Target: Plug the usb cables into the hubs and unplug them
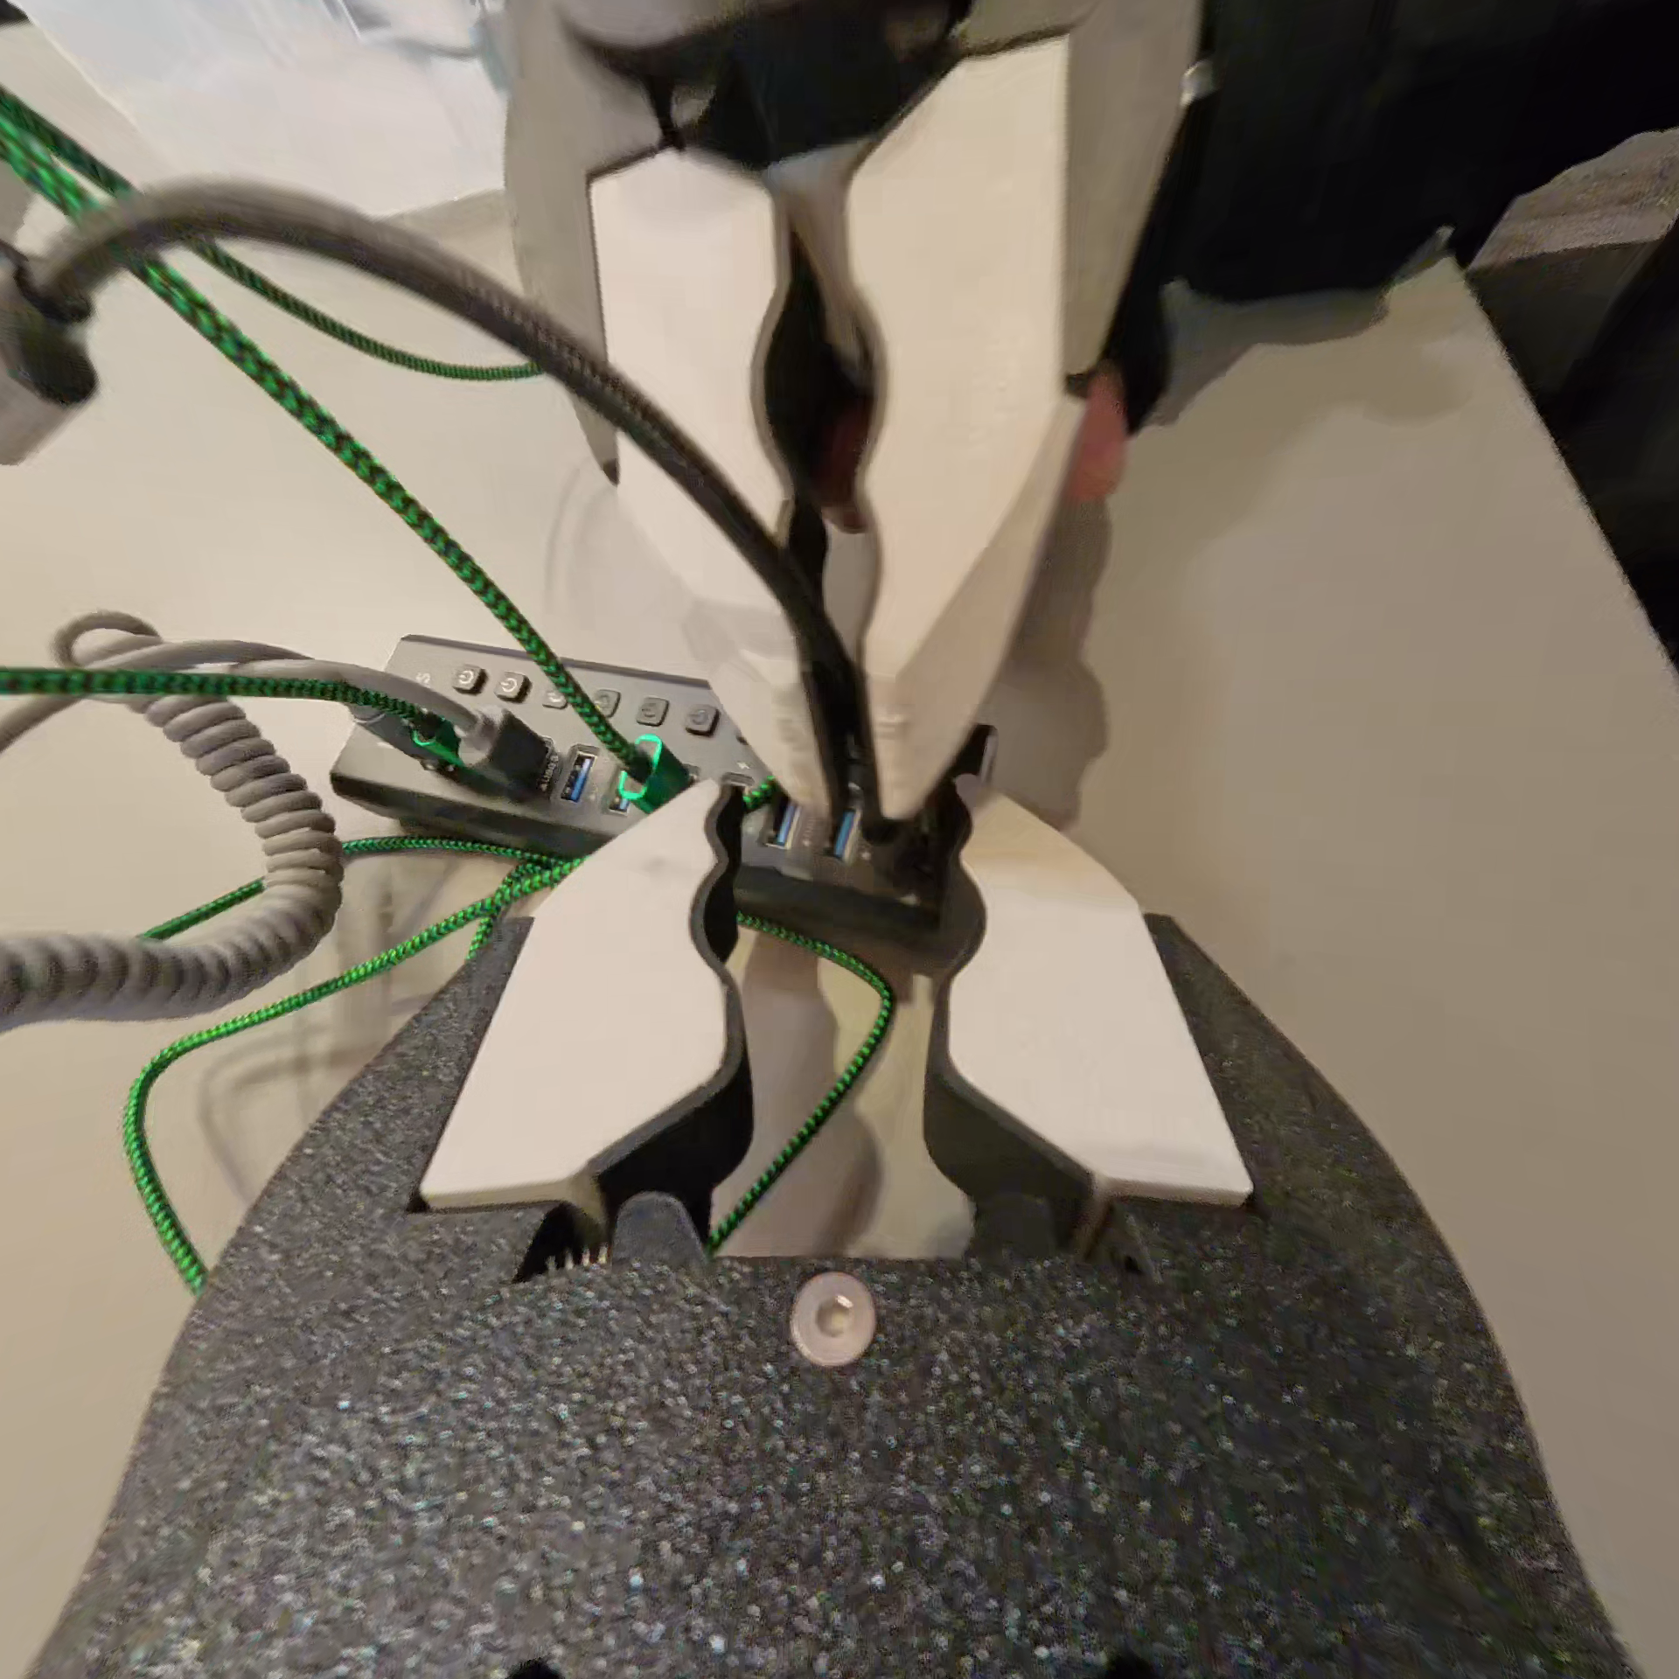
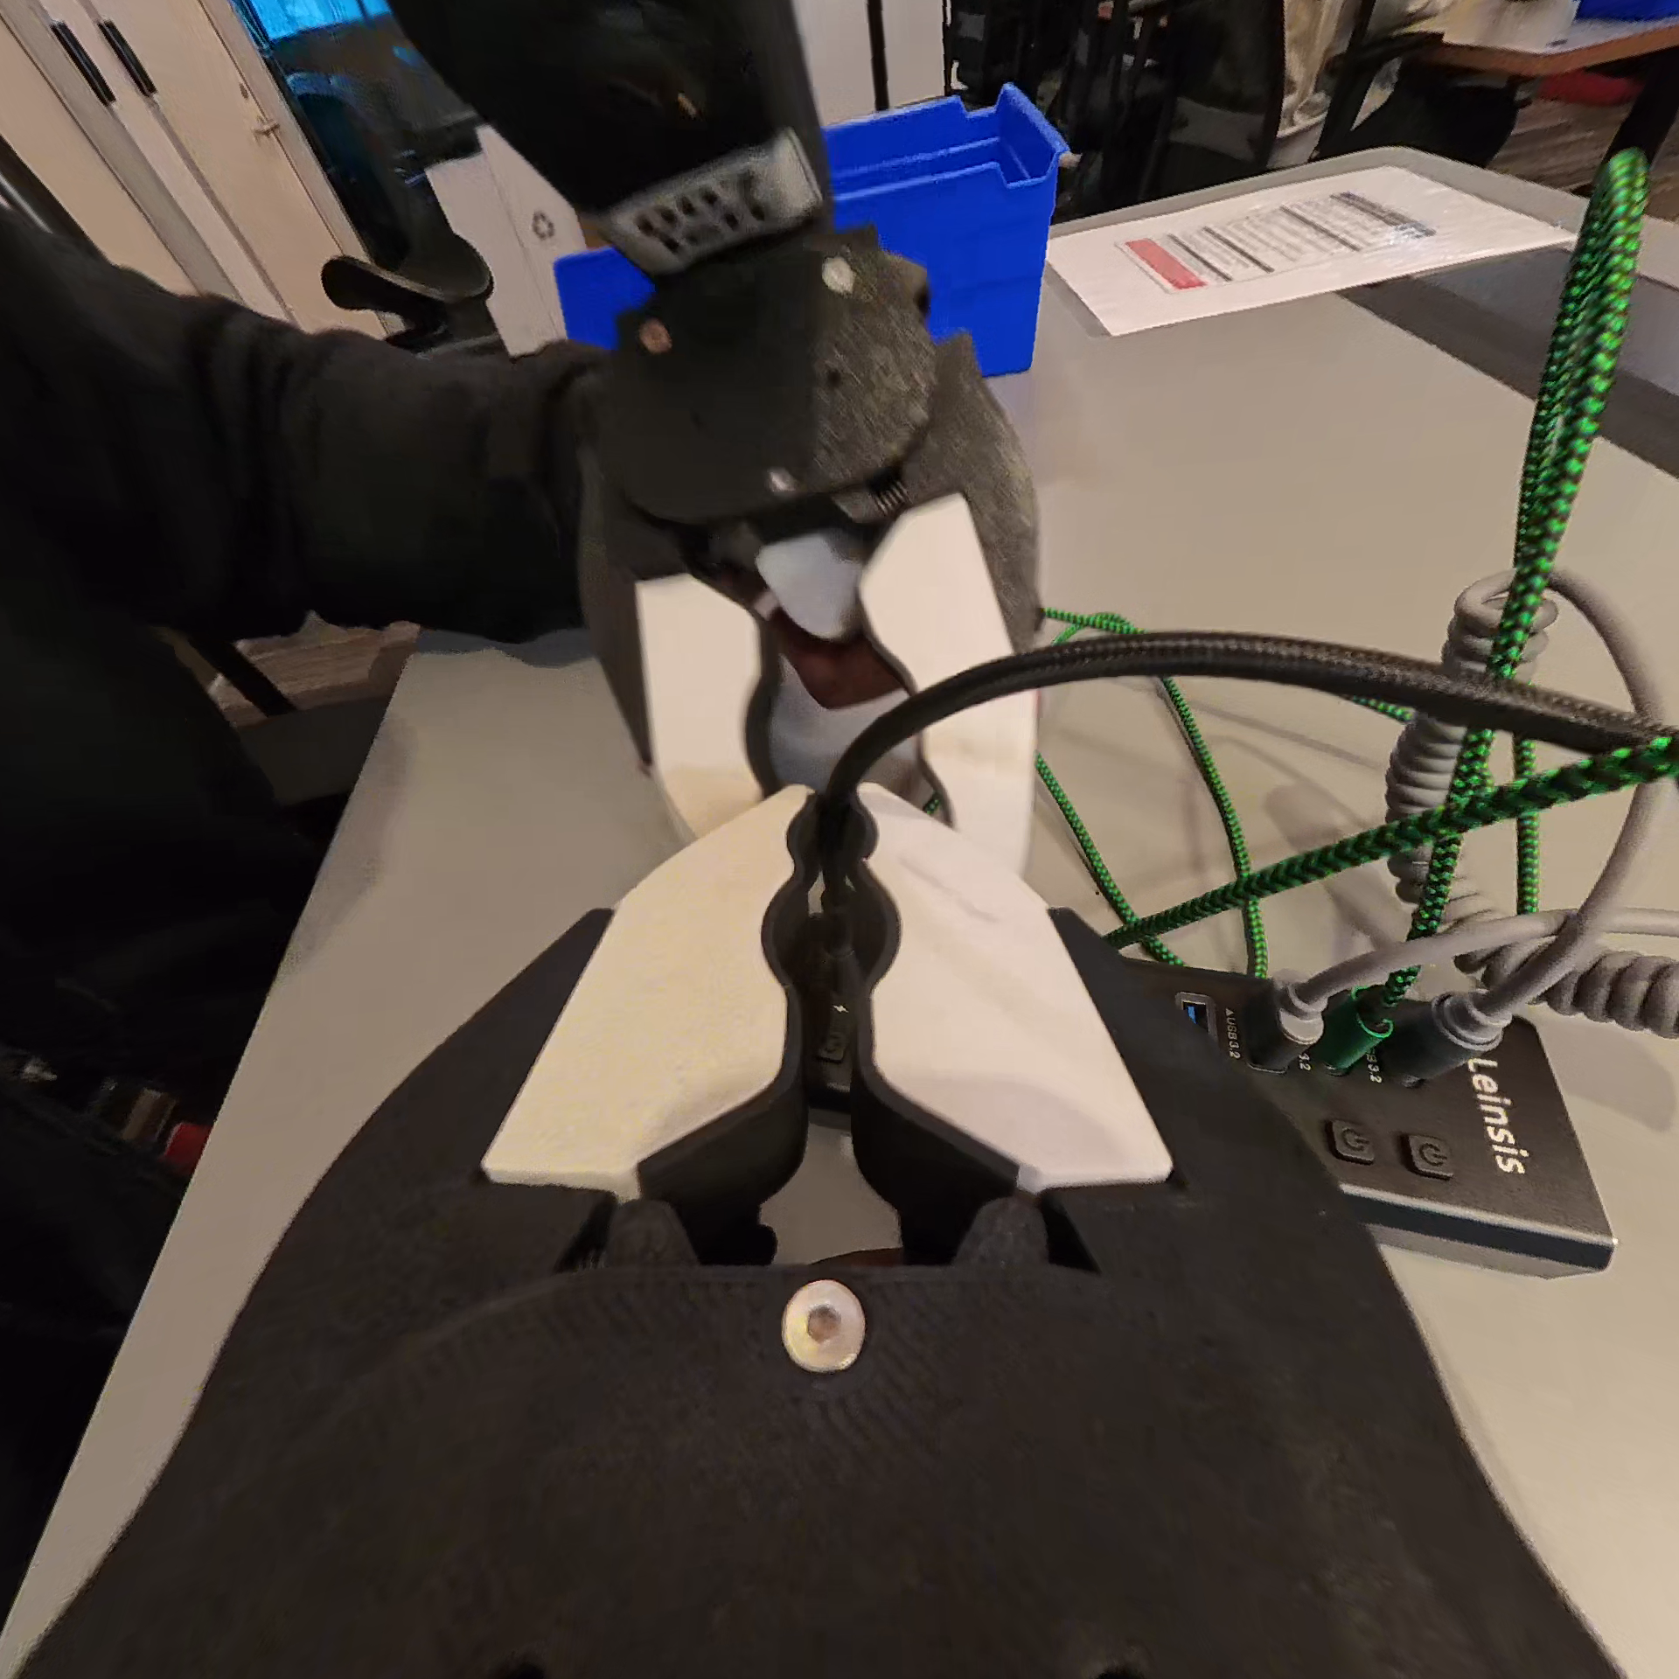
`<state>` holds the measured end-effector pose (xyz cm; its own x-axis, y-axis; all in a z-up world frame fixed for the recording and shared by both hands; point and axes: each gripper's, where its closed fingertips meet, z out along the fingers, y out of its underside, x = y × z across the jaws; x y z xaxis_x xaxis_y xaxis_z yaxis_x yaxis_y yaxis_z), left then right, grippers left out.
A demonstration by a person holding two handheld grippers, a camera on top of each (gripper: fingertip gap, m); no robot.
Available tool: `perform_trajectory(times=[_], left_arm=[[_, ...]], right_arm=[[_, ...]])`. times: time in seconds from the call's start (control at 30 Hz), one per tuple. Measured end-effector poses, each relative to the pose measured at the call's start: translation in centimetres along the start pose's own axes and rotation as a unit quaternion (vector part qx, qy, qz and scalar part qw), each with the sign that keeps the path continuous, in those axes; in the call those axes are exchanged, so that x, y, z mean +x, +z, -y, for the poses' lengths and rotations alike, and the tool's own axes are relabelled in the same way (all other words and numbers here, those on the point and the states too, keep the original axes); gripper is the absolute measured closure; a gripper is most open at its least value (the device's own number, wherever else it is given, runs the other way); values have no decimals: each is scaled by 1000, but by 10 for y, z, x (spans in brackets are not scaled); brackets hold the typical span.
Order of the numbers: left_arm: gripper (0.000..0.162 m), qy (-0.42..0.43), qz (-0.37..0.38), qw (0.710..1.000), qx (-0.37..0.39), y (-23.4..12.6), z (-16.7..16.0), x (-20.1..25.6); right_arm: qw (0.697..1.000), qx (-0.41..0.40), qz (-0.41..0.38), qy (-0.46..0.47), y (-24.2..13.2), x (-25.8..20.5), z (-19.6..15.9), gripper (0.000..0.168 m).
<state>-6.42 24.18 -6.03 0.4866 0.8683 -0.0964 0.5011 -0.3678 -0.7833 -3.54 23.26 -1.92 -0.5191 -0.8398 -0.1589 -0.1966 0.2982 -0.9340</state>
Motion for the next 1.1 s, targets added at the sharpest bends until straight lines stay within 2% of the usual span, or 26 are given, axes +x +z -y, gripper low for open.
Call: perform_trajectory(times=[0.07,0.13,0.2,0.4,0.5,0.57,0.67,0.77,0.97,1.1], left_arm=[[131,-10,-19,1000,15,10,1,0],[150,-26,-38,998,36,13,2,6],[151,-36,-27,997,58,13,3,3],[151,-41,1,998,53,15,3,-5],[151,-71,8,994,81,10,9,-11],[152,-107,16,987,116,3,16,-18],[152,-170,34,967,186,-14,25,-33],[153,-204,69,950,224,-29,27,-47],[153,-307,106,888,325,-56,38,-65],[154,-355,105,847,381,-62,43,-68]], right_arm=[[1000,10,-3,0,-2,2,2,166],[1000,18,-15,-3,-4,7,3,165],[1000,23,-15,0,-5,10,3,165],[999,37,-28,-5,-3,16,5,165],[997,59,-58,-7,-8,23,12,163],[993,84,-79,-22,-17,26,22,156],[985,111,-119,-59,-32,29,31,142],[973,114,-175,-102,-39,39,28,135],[953,77,-259,-138,-21,54,12,109],[939,83,-303,-144,-11,55,19,99]])
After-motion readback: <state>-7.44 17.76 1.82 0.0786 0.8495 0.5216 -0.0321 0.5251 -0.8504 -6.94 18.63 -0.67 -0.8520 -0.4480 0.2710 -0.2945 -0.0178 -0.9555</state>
